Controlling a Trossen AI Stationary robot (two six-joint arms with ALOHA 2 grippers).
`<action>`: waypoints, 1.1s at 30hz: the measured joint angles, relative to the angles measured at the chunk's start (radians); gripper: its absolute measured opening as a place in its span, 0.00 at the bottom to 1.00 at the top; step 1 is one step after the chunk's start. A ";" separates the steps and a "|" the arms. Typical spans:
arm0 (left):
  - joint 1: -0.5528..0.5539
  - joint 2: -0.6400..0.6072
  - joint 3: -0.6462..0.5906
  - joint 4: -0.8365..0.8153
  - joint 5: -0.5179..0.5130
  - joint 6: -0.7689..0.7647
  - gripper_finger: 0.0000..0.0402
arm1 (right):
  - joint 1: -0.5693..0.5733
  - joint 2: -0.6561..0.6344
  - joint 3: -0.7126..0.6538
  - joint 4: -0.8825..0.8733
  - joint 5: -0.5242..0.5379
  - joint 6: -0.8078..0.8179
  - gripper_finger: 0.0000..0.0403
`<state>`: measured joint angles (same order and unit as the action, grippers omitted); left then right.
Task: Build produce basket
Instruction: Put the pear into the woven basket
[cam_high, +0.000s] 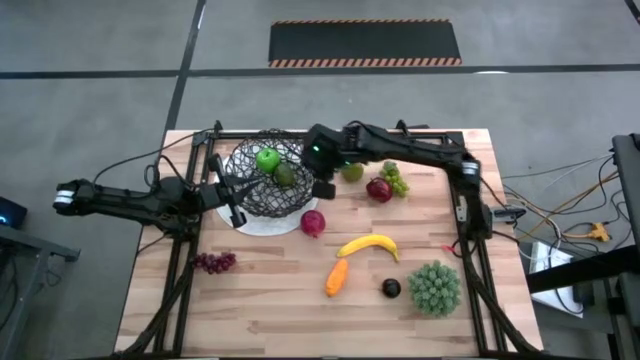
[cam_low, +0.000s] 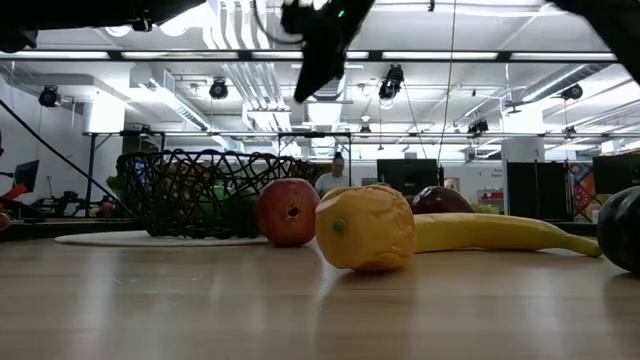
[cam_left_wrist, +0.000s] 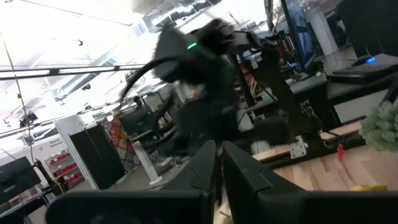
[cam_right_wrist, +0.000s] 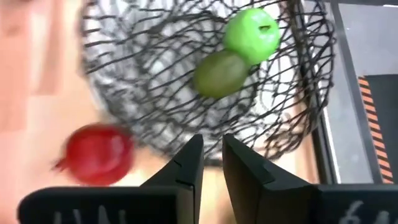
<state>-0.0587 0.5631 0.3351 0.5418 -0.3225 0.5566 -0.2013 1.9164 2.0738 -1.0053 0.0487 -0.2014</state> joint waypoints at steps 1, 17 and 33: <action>0.000 0.006 0.000 0.014 0.001 -0.001 0.03 | 0.015 -0.036 -0.041 0.007 0.001 0.011 0.11; 0.000 0.121 -0.001 0.184 0.019 -0.026 0.03 | 0.104 -0.545 -0.856 0.599 0.188 0.234 0.16; 0.000 0.118 -0.001 0.182 0.011 0.007 0.03 | -0.120 -0.558 -1.231 0.983 0.217 0.202 0.69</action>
<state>-0.0589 0.6809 0.3344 0.7241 -0.3115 0.5638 -0.3210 1.3579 0.8425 -0.0221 0.2661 0.0002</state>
